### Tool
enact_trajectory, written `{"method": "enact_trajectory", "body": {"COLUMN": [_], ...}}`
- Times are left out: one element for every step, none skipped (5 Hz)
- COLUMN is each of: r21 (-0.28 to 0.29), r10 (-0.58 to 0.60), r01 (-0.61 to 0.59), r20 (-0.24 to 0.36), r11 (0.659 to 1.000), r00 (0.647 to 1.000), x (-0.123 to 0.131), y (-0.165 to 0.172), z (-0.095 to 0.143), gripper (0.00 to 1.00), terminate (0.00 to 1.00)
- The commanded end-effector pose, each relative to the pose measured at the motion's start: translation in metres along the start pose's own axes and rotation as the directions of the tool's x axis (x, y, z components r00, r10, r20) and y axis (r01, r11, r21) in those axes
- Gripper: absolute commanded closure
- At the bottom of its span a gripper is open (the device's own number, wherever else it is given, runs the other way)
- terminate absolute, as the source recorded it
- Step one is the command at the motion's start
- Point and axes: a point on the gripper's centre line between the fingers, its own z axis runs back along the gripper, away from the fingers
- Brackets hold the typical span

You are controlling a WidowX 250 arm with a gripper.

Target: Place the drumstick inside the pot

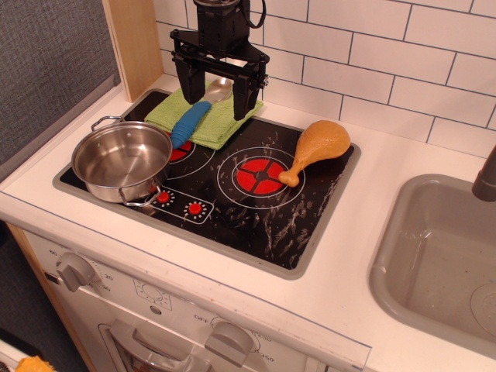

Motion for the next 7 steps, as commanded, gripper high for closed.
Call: {"method": "enact_trajectory", "body": {"r21": [0.000,-0.026,-0.072,-0.094,-0.098,-0.070,-0.062], "r10": [0.000,-0.089,-0.201,-0.272,-0.284,-0.263,-0.237], "r01": [0.000,0.089,0.202,0.272,0.282,0.260,0.234], "r20": [0.000,0.023,0.030,0.012,-0.014,-0.045,-0.057], "r11": [1.000,0.996,0.977,0.958,0.955,0.963,0.970], "r00": [1.000,0.996,0.979,0.962,0.959,0.964,0.970], "x": [0.000,-0.001,-0.008,-0.017,-0.019,-0.014,-0.010], "y": [0.000,-0.027,-0.068,-0.100,-0.115,-0.117,-0.109], "z": [0.000,-0.001,-0.008,-0.019,-0.034,-0.048,-0.052], "gripper": [0.00,0.00,0.00,0.00,0.00,0.00,0.00], "terminate": [0.00,0.00,0.00,0.00,0.00,0.00,0.00]}}
